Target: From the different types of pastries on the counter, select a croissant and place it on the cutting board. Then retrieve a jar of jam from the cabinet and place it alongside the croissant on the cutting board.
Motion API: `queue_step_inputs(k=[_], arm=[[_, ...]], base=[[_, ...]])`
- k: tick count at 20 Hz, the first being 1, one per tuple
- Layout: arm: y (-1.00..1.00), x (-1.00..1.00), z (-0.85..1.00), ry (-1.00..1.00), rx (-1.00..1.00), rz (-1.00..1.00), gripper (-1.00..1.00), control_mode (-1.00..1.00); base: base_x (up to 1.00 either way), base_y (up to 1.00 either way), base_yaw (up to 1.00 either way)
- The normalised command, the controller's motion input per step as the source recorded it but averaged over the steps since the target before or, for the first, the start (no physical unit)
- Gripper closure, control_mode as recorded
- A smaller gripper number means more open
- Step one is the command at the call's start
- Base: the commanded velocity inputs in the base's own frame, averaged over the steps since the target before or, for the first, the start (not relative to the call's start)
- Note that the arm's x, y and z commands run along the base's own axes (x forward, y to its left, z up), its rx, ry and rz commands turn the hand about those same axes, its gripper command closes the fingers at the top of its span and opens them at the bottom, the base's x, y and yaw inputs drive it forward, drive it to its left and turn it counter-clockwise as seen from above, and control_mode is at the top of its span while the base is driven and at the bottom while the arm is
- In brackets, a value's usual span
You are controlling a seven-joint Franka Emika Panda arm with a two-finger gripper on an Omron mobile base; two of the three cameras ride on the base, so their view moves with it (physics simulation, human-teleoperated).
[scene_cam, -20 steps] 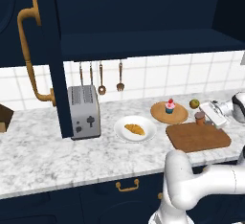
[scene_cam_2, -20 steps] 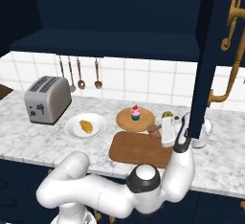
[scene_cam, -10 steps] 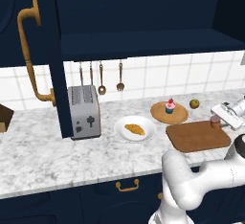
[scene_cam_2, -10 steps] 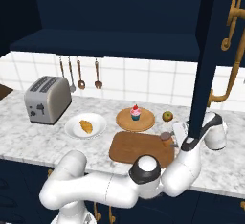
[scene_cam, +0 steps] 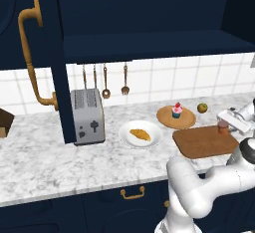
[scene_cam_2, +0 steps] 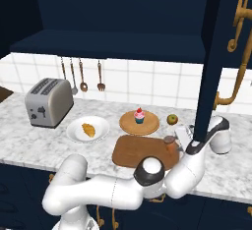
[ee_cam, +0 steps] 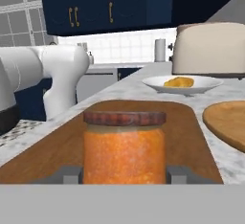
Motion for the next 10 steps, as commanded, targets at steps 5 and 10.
queue_step_inputs(k=[5, 10], arm=[[0.28, -0.07, 0.0, -0.01, 0.0, -0.19, 1.0, -1.0], [0.29, -0.26, 0.0, -0.06, 0.0, -0.15, 1.0, -1.0]], base=[[0.0, 0.0, 0.0], [0.0, 0.0, 0.0]])
